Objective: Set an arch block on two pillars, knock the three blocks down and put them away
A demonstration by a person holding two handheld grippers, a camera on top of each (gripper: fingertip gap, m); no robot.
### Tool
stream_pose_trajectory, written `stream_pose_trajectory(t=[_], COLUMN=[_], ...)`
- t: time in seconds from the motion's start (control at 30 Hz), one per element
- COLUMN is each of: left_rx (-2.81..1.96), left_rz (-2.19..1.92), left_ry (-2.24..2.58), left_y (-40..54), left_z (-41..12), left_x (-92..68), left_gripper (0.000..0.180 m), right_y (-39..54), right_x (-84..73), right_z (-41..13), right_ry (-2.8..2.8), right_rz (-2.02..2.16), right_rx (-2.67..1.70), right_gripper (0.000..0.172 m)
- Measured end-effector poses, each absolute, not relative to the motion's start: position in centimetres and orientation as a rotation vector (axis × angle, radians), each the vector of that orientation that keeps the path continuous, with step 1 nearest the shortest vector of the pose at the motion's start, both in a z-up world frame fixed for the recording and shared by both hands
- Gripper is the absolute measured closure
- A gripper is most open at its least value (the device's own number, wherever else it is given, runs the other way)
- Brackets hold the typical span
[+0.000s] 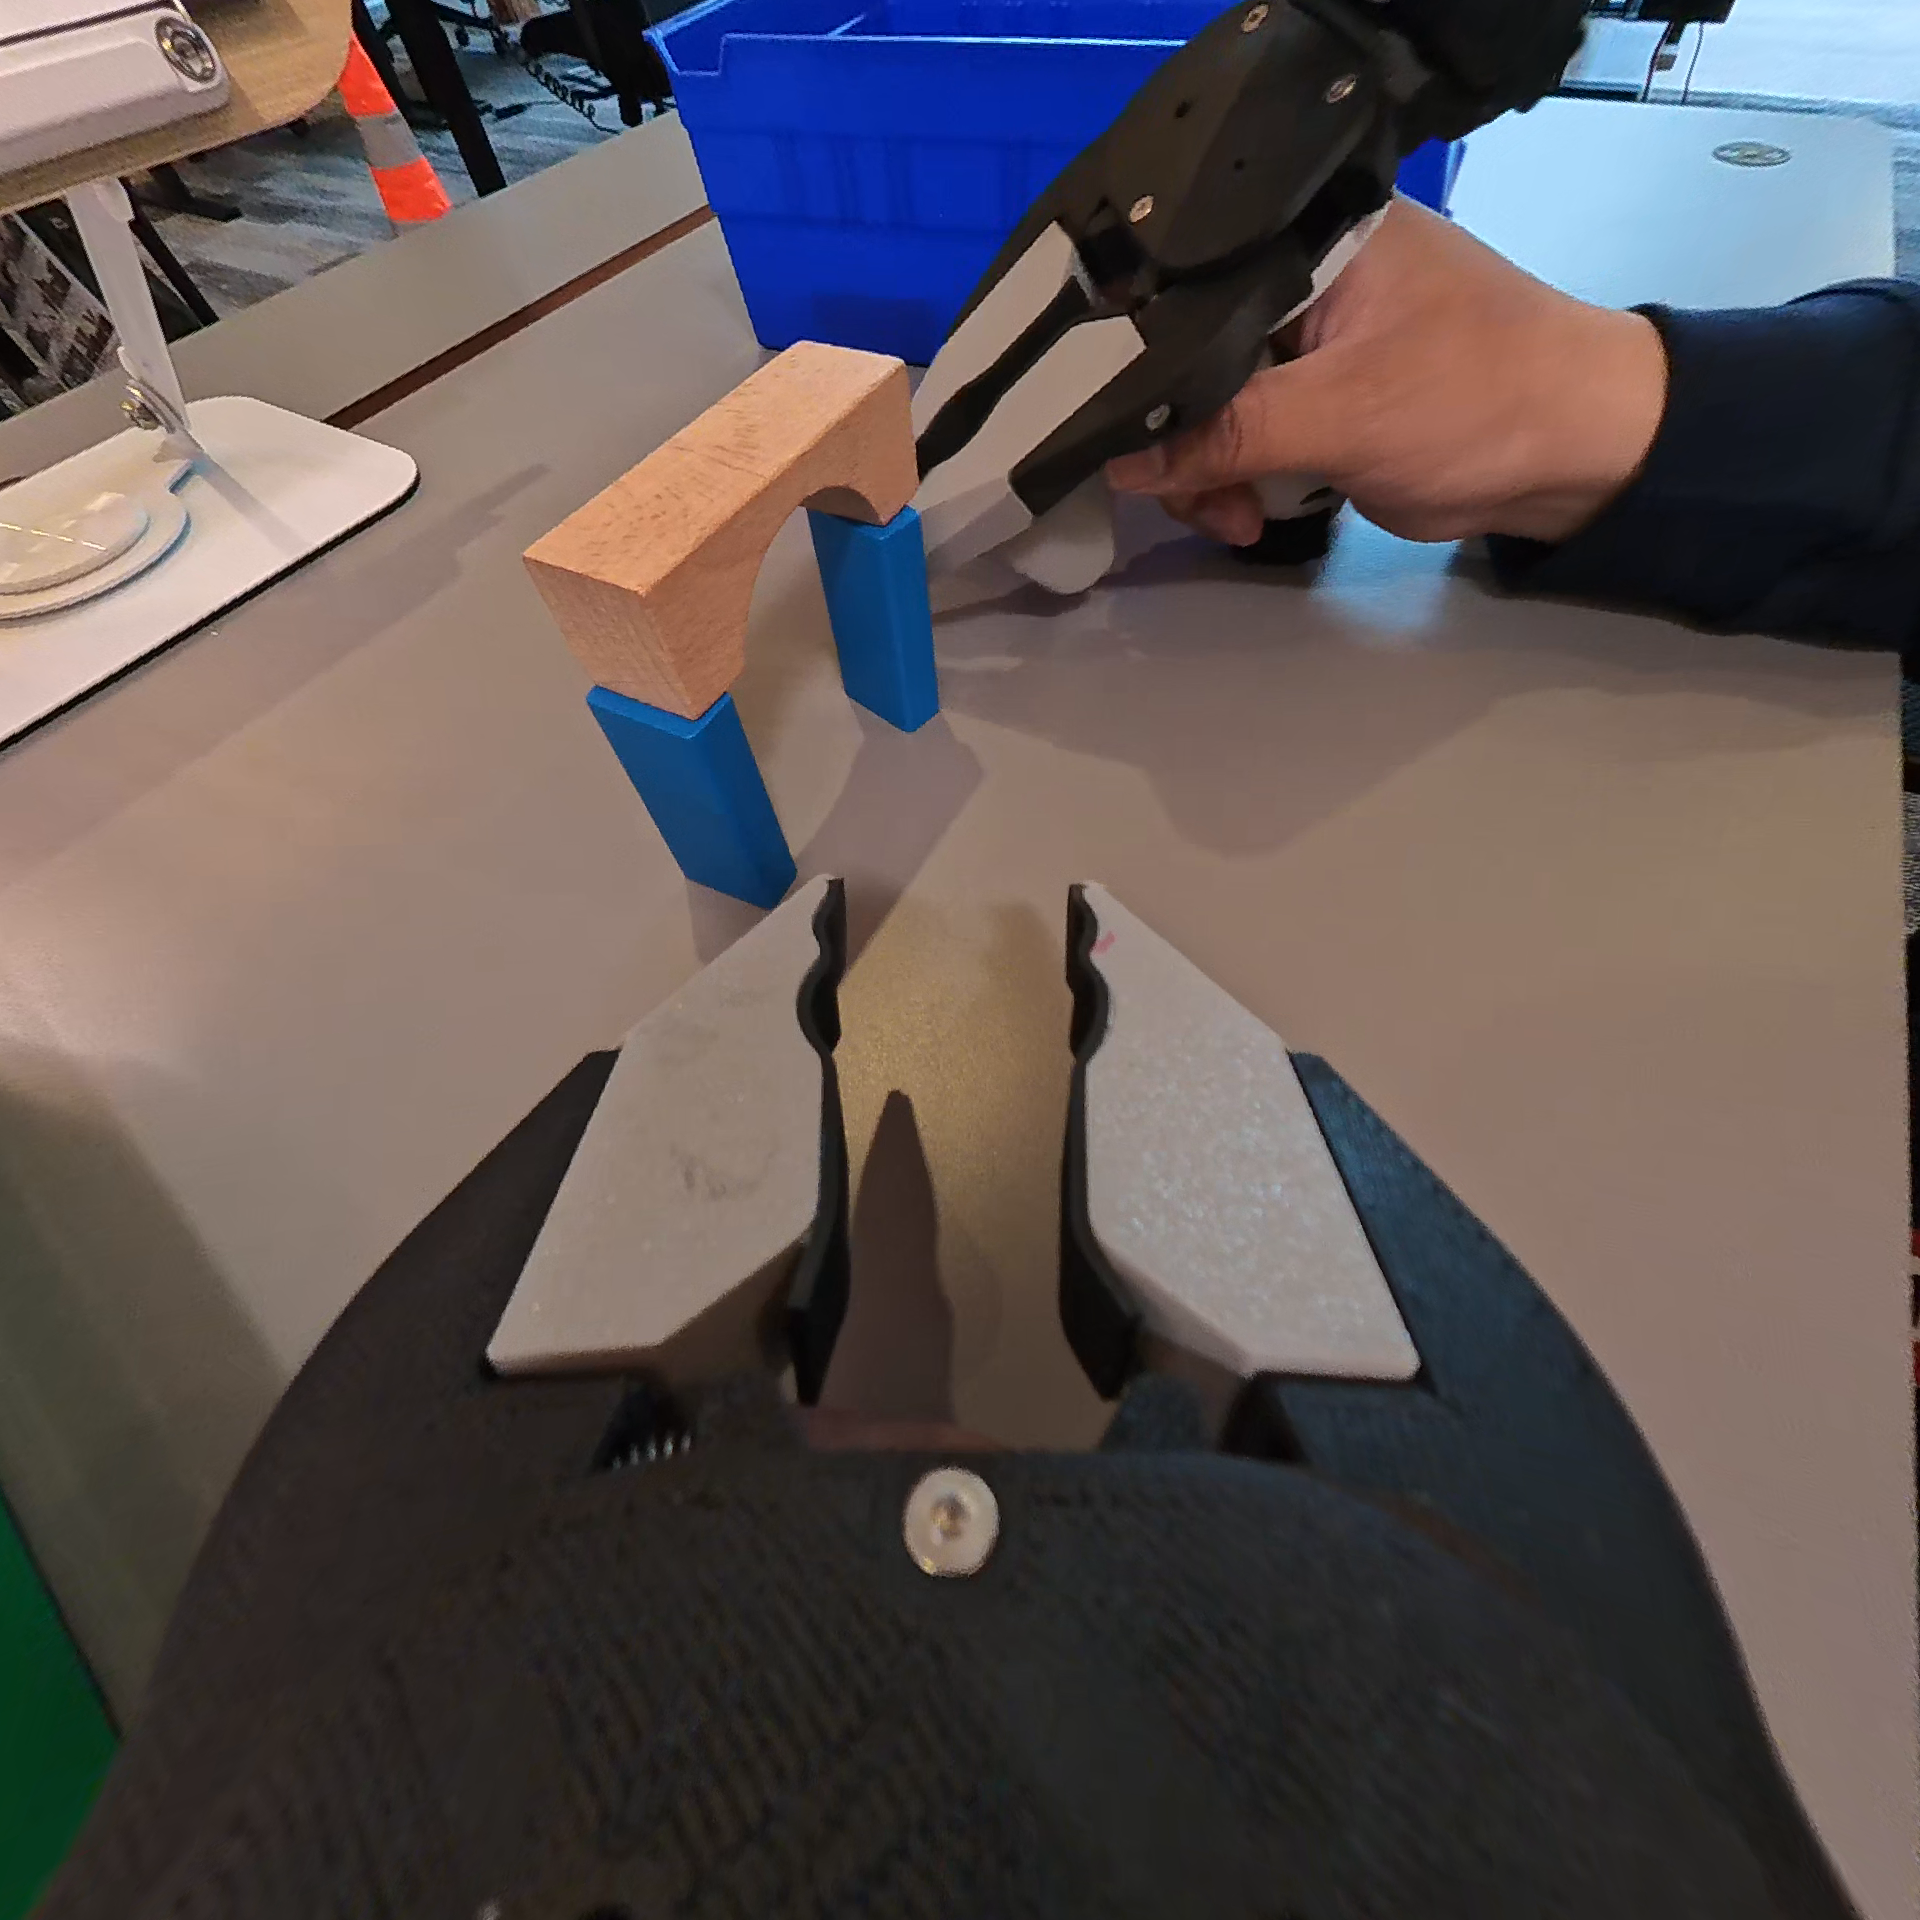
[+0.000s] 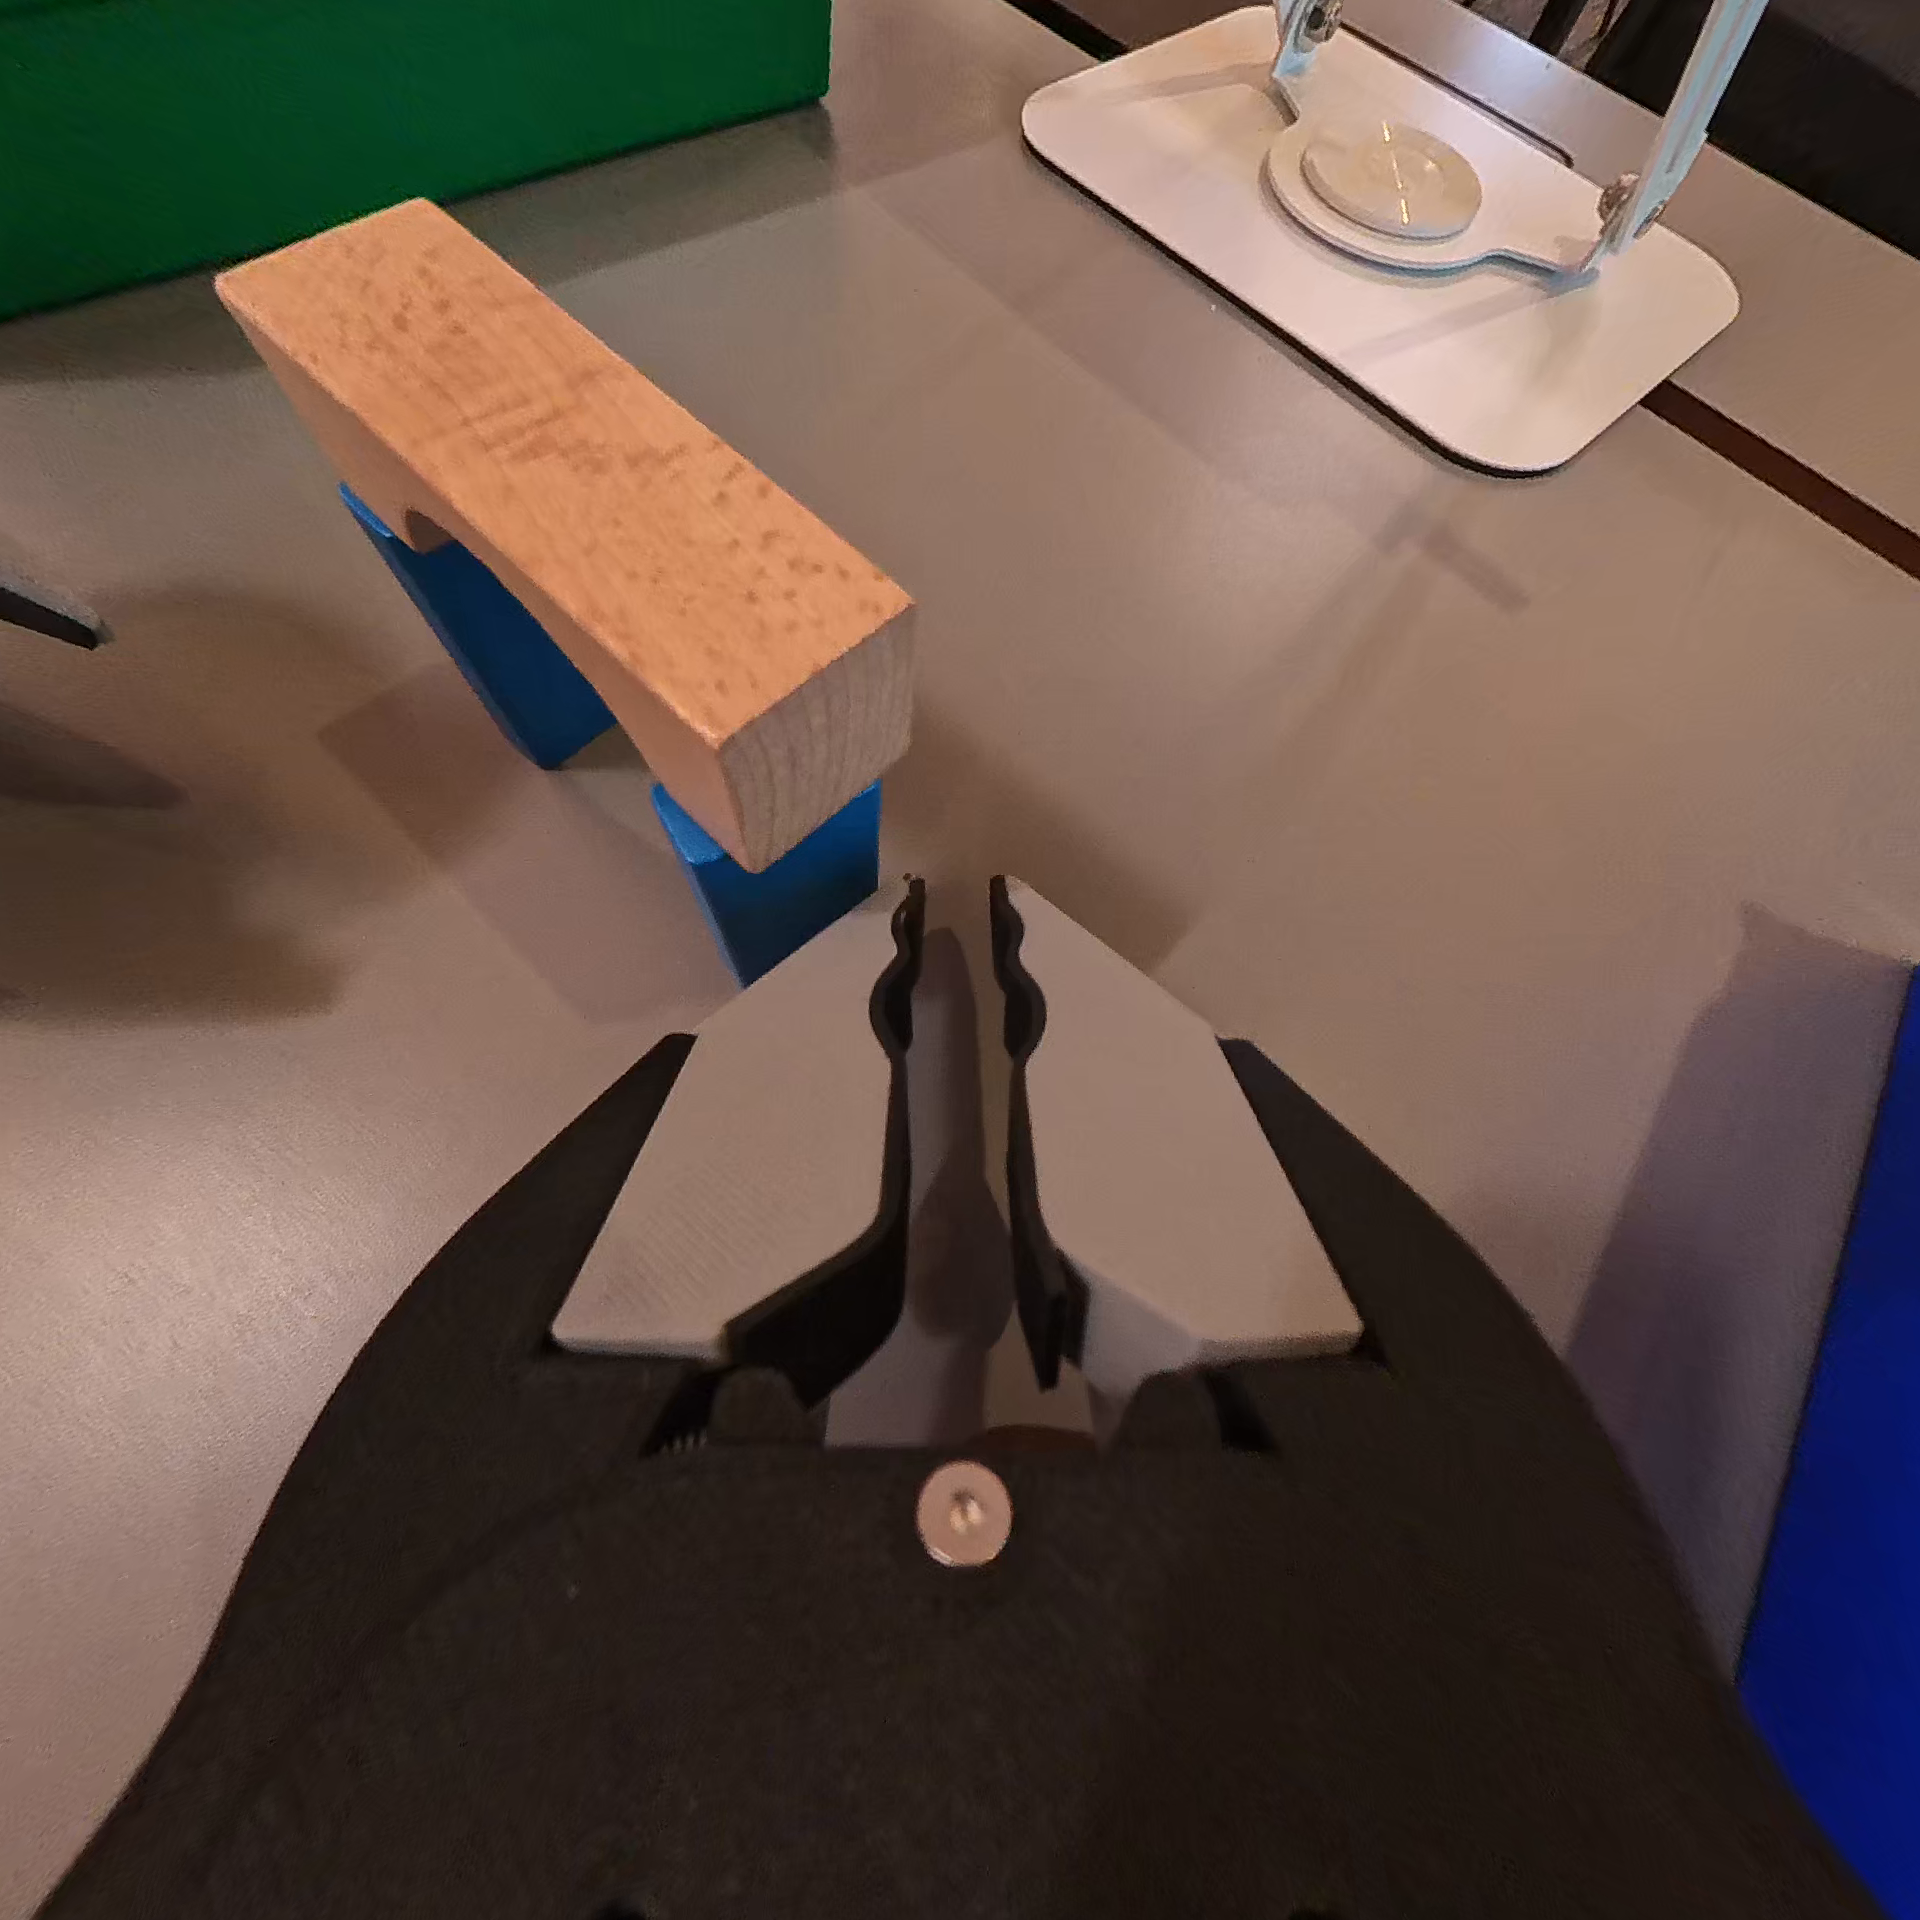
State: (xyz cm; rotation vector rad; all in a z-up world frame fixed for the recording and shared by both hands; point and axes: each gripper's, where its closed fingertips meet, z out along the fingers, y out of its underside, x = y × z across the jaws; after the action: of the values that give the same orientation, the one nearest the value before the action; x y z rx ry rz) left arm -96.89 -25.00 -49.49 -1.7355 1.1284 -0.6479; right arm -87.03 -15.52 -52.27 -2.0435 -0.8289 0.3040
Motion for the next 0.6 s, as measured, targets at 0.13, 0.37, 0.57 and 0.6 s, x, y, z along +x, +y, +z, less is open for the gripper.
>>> stream_pose_trajectory(t=[0.13, 0.37, 0.57, 0.6], left_rx=[-1.739, -1.743, -1.741, -1.740], left_rz=[-0.646, -0.647, -0.653, -0.653], left_ry=[1.126, 1.122, 1.119, 1.117], left_y=[-24.95, -24.89, -24.98, -24.97], left_z=[-49.52, -49.53, -49.46, -49.43], left_x=[-96.90, -96.92, -96.91, -96.93], left_gripper=[0.140, 0.140, 0.140, 0.140], right_y=[-15.35, -15.00, -14.83, -14.86], right_x=[-87.09, -87.19, -86.81, -86.39], right_z=[-52.39, -52.47, -52.32, -52.34], right_ry=[-0.827, -0.822, -0.801, -0.794], right_rz=[0.302, 0.311, 0.294, 0.277], right_rx=[-2.051, -2.060, -2.059, -2.066], right_gripper=[0.163, 0.161, 0.160, 0.158])
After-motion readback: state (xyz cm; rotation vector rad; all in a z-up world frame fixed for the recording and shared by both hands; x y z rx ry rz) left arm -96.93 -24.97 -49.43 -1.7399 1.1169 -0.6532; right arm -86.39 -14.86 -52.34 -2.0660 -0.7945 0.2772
